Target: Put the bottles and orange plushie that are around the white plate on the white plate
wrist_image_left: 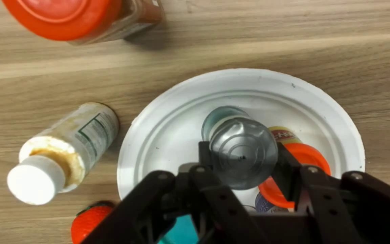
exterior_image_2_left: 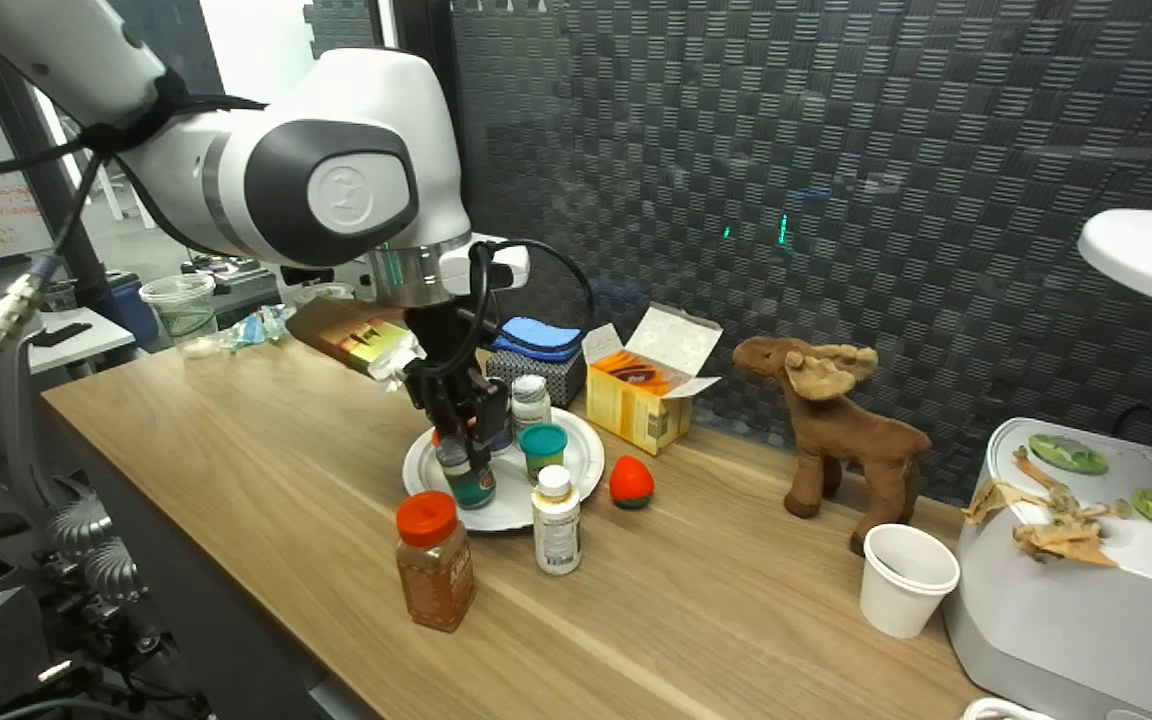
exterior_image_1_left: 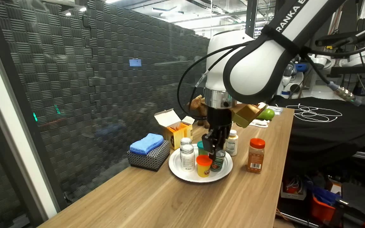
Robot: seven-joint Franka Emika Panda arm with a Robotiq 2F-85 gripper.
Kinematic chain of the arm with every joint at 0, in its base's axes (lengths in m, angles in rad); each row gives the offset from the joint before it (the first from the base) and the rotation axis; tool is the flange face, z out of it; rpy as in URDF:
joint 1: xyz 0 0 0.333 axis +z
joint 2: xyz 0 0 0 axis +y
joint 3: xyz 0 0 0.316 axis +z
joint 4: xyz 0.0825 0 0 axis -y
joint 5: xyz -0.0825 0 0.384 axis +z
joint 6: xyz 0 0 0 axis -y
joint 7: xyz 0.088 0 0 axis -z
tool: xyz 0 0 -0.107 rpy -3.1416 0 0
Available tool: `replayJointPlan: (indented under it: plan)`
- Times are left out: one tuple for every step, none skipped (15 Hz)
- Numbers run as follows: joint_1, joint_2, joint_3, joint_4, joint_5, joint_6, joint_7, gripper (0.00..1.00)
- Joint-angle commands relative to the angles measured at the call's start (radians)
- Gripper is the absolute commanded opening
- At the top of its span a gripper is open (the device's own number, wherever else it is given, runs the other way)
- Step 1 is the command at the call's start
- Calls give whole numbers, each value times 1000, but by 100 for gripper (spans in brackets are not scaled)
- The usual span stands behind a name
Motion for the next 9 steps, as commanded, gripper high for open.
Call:
replayJointPlan:
  plan:
    - [-11,4,3,7,34,17,-38,72]
    - [-12,1,4,7,40,16,-40,77]
    - [-13,-1,3,6,42,18,-40,86]
    - [-14,-5,4,4,45,20,-41,93]
    - [-14,-8,3,2,45,21,-39,99]
    - [-13,-13,3,1,46,23,-37,100]
    - [-10,-18,1,-1,43,25,-30,100]
    - [-7,-23,-1,-2,37,29,-23,100]
    - [-5,-31,-2,-6,32,32,-15,100]
